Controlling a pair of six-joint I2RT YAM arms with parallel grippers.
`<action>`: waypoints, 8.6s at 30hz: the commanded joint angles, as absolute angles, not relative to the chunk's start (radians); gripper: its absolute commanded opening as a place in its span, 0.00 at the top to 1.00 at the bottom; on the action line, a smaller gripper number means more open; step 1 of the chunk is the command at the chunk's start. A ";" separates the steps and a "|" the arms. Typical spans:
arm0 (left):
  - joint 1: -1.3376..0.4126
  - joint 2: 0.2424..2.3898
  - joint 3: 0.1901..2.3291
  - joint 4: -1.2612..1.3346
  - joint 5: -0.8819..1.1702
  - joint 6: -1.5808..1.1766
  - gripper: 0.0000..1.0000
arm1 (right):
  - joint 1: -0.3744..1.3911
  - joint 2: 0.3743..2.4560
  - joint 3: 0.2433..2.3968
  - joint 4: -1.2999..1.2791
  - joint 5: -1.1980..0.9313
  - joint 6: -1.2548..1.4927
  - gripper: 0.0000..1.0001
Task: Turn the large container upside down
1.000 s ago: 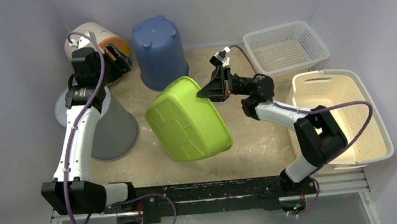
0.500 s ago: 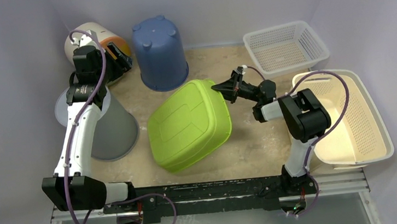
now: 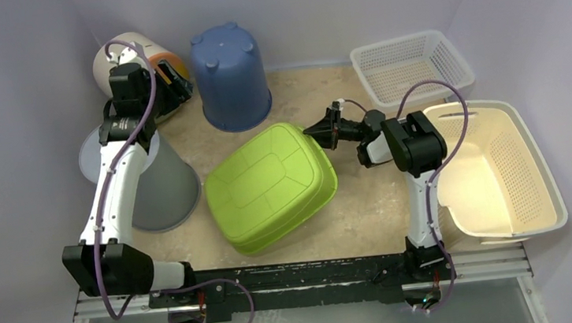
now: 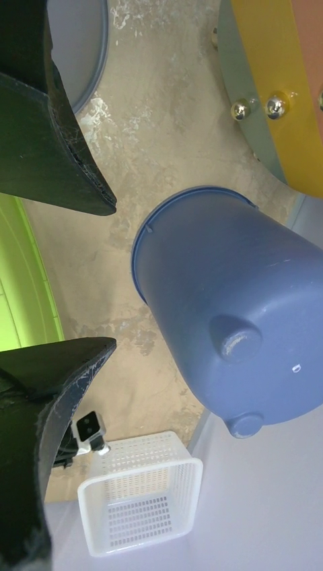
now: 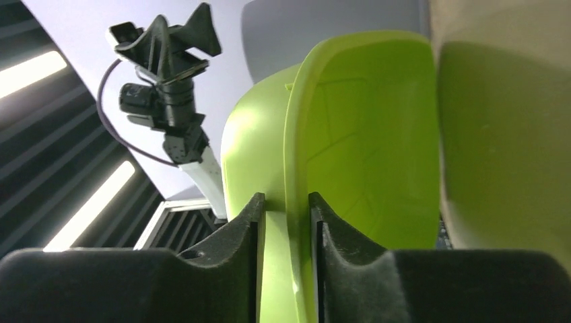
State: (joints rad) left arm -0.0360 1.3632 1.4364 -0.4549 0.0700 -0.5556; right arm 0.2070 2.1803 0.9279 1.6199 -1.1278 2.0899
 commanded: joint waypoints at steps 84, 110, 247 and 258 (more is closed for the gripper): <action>-0.012 1.384 1.492 -0.409 0.076 -0.490 0.29 | 0.613 1.998 1.906 -0.645 0.355 0.052 0.00; -0.005 1.406 1.452 -0.395 0.119 -0.491 0.30 | 0.258 2.161 1.892 -0.519 0.548 -0.031 0.02; 0.009 1.356 1.440 -0.392 0.101 -0.506 0.32 | -0.065 1.989 1.824 -0.448 -0.016 0.214 0.00; 0.009 1.354 1.432 -0.410 0.091 -0.505 0.32 | -0.035 2.114 1.841 -0.435 0.028 0.171 0.00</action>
State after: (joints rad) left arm 0.0006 1.3632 1.4117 -0.4351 0.0917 -0.5121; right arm -0.0620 2.1555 1.8137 -0.4511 -0.0071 0.2077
